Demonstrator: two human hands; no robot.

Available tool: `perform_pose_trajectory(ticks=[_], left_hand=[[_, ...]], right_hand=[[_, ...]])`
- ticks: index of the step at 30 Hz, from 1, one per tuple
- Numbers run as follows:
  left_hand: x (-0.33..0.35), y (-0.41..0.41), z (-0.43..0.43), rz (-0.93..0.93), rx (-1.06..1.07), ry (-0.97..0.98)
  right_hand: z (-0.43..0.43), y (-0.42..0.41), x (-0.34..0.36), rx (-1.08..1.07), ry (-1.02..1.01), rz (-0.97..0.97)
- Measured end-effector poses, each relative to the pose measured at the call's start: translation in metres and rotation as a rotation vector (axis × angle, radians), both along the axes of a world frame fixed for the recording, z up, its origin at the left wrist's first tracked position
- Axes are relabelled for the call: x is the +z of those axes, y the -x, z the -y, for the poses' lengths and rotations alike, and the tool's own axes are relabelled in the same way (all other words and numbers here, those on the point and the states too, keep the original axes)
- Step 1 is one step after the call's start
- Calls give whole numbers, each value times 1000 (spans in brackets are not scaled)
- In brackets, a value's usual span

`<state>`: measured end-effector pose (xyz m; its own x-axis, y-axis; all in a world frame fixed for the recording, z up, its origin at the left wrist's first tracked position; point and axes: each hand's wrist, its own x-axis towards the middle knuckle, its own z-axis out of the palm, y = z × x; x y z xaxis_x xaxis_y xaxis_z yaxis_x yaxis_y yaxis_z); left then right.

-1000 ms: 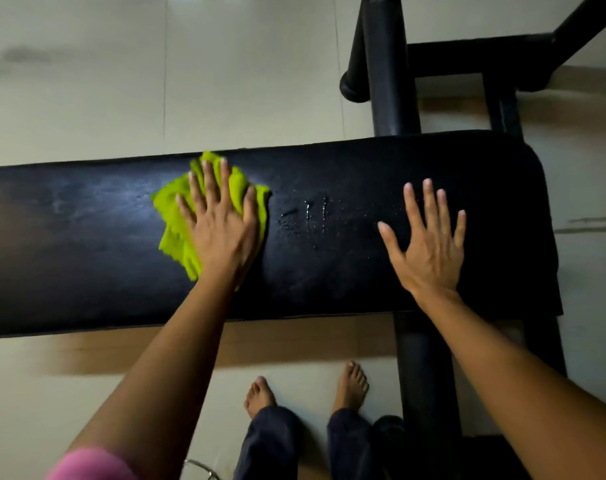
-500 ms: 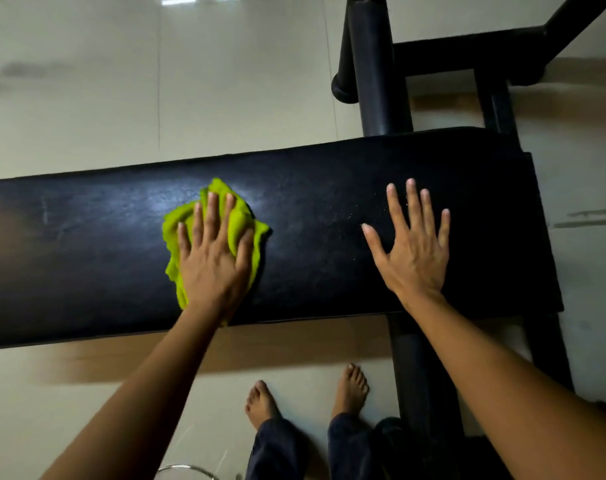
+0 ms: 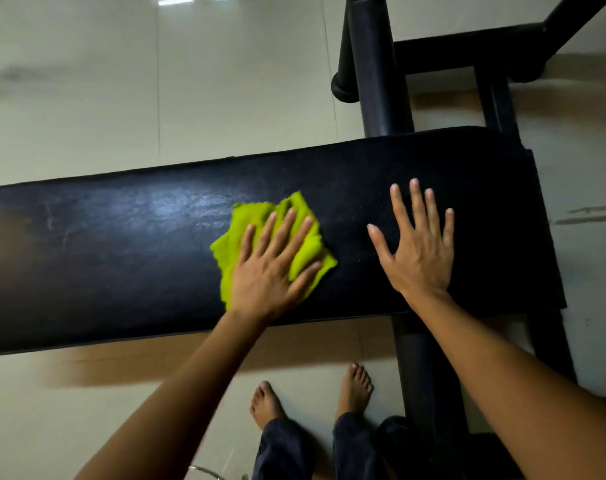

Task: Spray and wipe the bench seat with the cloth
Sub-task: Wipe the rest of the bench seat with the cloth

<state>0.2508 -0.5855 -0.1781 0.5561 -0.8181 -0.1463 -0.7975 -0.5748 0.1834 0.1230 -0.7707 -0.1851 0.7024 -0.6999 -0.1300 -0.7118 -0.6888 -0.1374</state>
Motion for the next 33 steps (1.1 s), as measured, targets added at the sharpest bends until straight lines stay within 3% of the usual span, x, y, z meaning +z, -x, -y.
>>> perform_pose_trajectory(ticks=[3, 7, 9, 13, 18, 21, 26, 33], left_hand=[[-1, -29, -19, 20, 73, -6], [-1, -51, 34, -25, 374, 19], [-4, -49, 61, -50, 410, 22], [-7, -9, 69, -43, 233, 40], [-3, 12, -9, 11, -15, 7], [-5, -16, -18, 52, 44, 10], [-5, -19, 58, -57, 392, 47], [10, -10, 58, -138, 170, 58]], right_hand=[[1, -1, 0, -5, 2, 3], [-1, -1, -3, -6, 30, 12], [0, -1, -3, -9, 40, 15], [0, -1, -4, -2, 38, 19], [0, 0, -1, -4, 22, 7], [-1, -3, 0, -5, 14, 11], [-1, -2, -4, 0, 40, 17], [2, 1, -3, -2, 11, -13]])
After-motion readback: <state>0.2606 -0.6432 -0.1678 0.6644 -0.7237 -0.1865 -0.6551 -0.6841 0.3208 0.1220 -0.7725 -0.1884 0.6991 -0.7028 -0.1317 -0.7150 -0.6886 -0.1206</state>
